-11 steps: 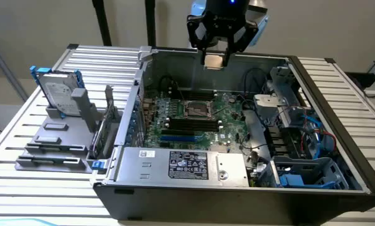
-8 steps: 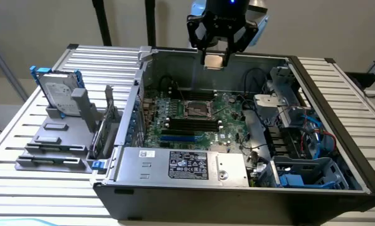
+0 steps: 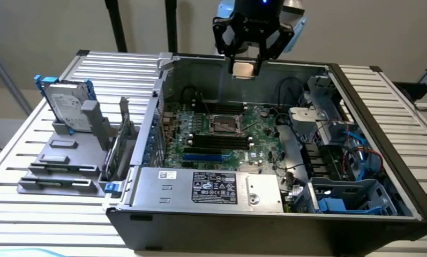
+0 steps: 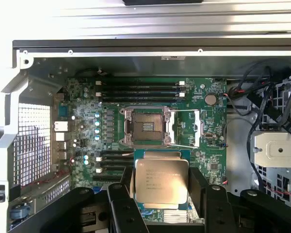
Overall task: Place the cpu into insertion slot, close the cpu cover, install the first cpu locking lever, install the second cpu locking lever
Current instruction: 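Place the cpu into insertion slot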
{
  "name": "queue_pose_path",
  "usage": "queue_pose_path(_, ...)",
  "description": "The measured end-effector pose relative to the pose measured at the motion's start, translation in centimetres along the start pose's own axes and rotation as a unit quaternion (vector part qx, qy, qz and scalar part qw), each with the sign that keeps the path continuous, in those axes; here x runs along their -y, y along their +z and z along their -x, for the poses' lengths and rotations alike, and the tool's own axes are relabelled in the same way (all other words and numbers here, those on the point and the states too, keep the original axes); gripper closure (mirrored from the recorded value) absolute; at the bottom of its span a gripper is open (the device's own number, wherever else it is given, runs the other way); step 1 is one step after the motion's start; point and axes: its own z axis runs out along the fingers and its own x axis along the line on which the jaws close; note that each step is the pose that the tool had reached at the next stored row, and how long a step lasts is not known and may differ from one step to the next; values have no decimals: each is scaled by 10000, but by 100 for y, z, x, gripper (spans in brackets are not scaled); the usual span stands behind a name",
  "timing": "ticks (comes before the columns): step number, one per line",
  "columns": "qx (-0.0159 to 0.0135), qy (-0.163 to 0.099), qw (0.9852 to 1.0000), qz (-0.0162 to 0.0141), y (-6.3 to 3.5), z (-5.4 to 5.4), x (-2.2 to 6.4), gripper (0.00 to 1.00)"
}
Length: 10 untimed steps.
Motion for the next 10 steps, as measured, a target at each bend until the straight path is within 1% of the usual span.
queue_pose_path(3, 0, 0, 10000, -1, 3, -1, -19, 45)
queue_pose_path(7, 0, 1, 10000, -5, 26, -19, -111, 45)
queue_pose_path(10, 3, 31, 10000, -4, 45, -62, -137, 45)
